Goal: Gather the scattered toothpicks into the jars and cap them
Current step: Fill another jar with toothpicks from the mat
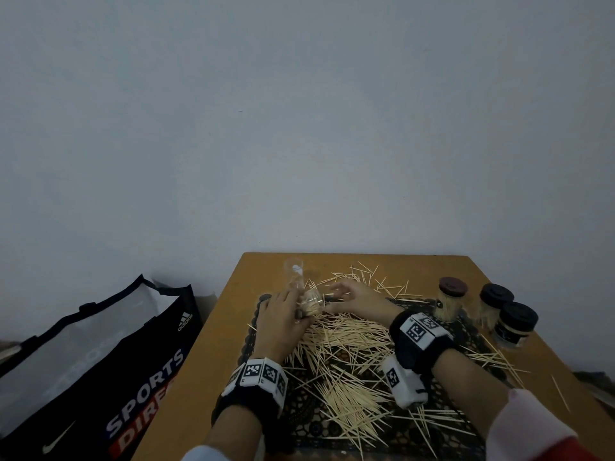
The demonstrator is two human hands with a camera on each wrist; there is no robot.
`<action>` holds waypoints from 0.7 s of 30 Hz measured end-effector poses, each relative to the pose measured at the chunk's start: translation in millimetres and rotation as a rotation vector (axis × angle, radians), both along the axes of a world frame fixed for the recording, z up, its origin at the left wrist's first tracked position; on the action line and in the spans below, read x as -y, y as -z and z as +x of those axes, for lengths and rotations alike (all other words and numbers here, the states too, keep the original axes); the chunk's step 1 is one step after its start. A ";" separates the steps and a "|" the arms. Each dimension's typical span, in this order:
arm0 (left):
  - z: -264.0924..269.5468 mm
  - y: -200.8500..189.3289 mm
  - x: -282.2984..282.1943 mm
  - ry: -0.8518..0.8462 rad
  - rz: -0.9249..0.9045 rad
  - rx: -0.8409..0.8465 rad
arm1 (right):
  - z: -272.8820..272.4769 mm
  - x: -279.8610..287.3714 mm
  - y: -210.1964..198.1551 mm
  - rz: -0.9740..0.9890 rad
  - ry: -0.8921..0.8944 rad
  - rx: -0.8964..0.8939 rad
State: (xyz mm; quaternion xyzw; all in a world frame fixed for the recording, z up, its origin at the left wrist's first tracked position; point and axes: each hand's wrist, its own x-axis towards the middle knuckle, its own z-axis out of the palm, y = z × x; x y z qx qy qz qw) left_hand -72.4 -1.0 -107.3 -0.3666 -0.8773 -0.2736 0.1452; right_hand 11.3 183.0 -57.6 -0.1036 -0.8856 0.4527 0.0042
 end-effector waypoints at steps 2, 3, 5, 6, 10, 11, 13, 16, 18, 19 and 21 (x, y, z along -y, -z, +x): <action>-0.1 -0.3 -0.4 -0.015 -0.035 0.009 | -0.3 -5.0 11.6 0.264 -0.021 0.182; 0.3 -1.0 -0.8 -0.021 -0.048 0.011 | 0.4 -6.4 17.5 0.370 -0.038 0.280; 1.7 -2.8 -1.6 -0.028 -0.052 0.020 | 4.5 -3.9 21.9 0.517 -0.045 0.391; 2.4 -3.8 -1.9 -0.029 -0.054 0.020 | 6.0 -2.1 22.3 0.569 -0.041 0.392; 5.7 -6.9 -1.1 -0.029 -0.078 0.042 | 7.6 2.9 15.2 0.611 -0.037 0.296; 6.5 -7.7 -0.7 -0.027 -0.081 0.044 | 7.0 2.7 14.3 0.583 -0.042 0.268; 7.6 -9.6 -0.6 -0.030 -0.089 0.044 | 7.7 1.3 12.3 0.537 -0.064 0.223; 8.8 -11.9 -0.5 -0.034 -0.103 0.052 | 12.9 -0.4 10.3 0.596 -0.051 0.202; 9.4 -12.3 -0.2 -0.029 -0.097 0.060 | 16.7 -3.0 9.3 0.724 -0.036 0.237; 9.8 -12.7 0.1 -0.026 -0.092 0.065 | 18.0 -4.7 9.5 0.740 -0.039 0.254; 9.8 -12.3 -0.1 -0.019 -0.090 0.077 | 20.2 -7.4 10.4 0.690 -0.052 0.240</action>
